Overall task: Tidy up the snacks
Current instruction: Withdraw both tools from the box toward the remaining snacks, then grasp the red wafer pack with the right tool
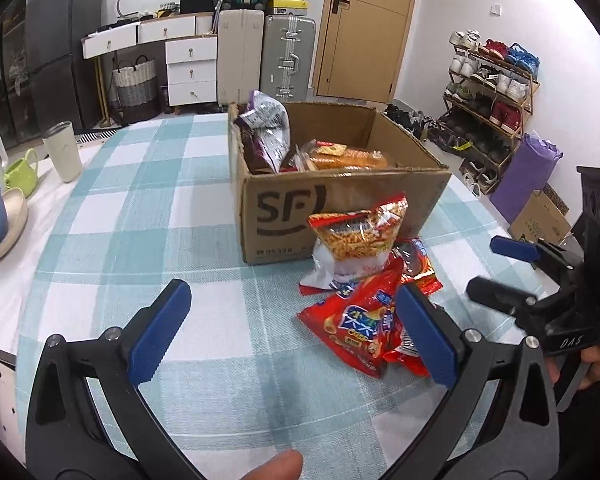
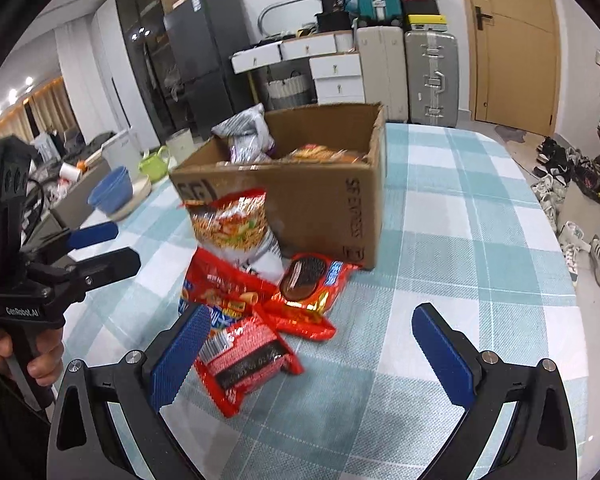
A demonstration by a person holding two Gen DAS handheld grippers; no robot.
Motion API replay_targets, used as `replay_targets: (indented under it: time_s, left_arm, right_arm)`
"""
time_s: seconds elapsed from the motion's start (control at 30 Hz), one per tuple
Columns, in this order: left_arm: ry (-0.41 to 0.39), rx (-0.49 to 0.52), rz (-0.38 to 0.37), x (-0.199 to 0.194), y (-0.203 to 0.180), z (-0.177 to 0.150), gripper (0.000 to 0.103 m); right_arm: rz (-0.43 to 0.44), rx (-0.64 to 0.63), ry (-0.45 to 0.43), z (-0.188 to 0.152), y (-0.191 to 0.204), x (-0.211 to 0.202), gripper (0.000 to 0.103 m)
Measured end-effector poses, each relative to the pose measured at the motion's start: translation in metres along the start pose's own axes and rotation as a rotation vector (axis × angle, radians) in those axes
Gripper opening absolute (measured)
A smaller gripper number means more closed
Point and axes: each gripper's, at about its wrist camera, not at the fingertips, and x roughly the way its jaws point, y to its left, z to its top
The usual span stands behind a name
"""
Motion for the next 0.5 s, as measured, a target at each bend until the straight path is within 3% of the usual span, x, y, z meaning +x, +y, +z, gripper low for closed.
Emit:
replay_targets:
  time_s: [0.23, 0.5]
  left_arm:
    - [0.025, 0.065, 0.001, 0.010, -0.012, -0.008, 0.102]
    - [0.070, 0.071, -0.005, 0.023, -0.011, -0.014, 0.102]
  right_arm:
    - [0.009, -0.008, 0.060, -0.006, 0.009, 0.016, 0.102]
    - [0.040, -0.043, 0.135, -0.017, 0.024, 0.038, 0.102]
